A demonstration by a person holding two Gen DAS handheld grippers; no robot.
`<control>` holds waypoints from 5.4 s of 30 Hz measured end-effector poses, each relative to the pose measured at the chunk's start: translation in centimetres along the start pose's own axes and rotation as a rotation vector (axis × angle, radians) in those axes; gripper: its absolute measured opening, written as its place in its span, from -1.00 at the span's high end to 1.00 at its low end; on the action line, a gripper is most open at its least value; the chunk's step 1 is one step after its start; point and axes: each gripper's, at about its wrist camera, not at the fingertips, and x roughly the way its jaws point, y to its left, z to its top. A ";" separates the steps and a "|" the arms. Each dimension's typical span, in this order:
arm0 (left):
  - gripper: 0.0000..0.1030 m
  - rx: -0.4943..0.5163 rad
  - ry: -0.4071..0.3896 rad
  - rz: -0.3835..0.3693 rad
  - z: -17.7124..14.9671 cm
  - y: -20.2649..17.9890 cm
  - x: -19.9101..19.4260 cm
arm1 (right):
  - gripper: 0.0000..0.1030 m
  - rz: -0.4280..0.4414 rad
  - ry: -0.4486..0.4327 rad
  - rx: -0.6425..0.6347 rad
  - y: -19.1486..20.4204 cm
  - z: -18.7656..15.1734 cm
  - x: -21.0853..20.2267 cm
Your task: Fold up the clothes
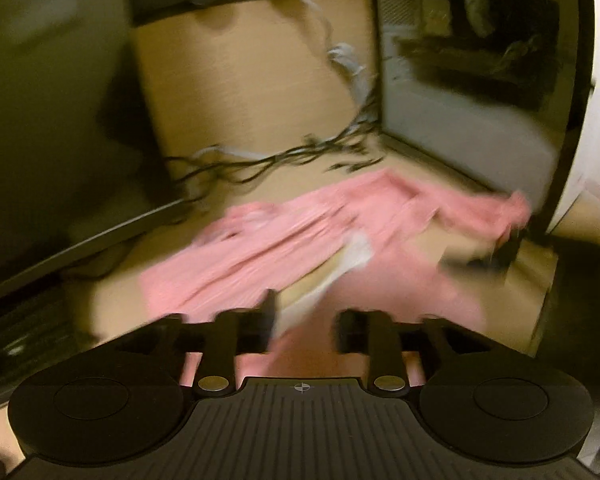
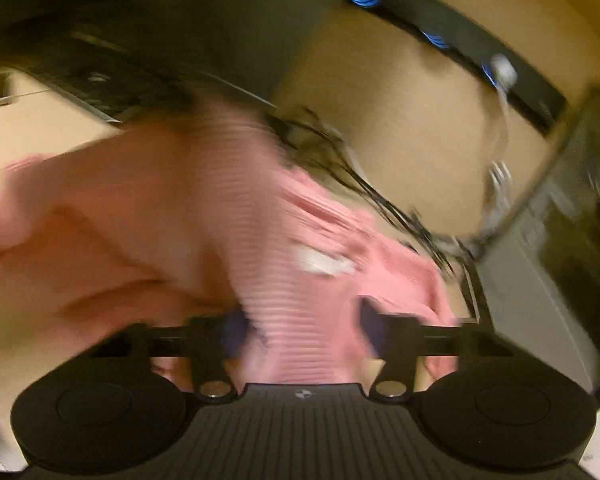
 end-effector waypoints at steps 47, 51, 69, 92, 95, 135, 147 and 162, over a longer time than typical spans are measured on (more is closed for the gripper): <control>-0.31 0.087 0.148 0.027 -10.0 -1.2 -2.1 | -0.14 0.220 0.147 -0.061 -8.6 -9.9 -6.5; 0.50 0.057 0.150 0.031 -10.1 -0.3 -1.4 | -0.31 0.307 0.115 -0.101 -5.4 -8.5 -5.3; -0.85 0.040 -0.049 0.007 -6.5 -1.0 -5.6 | 0.95 0.512 -0.012 0.260 -11.2 4.6 -5.1; 0.90 -0.154 -0.151 0.092 4.3 4.9 -5.8 | 0.15 0.687 0.111 0.125 -2.4 -1.4 -5.0; 0.90 -0.133 -0.147 0.101 3.8 5.2 -5.7 | 0.22 0.622 0.212 0.125 -0.8 -2.3 -1.3; 0.91 -0.174 0.025 0.150 -5.4 5.2 -4.6 | 0.49 0.563 0.281 0.568 -2.8 -1.4 1.7; 0.91 -0.170 -0.001 0.165 -4.6 5.6 -5.4 | 0.68 0.553 0.312 0.414 4.7 -0.6 2.1; 0.91 -0.243 0.019 0.165 -6.3 6.4 -6.1 | 0.99 0.271 0.216 0.485 -7.0 -4.1 -1.5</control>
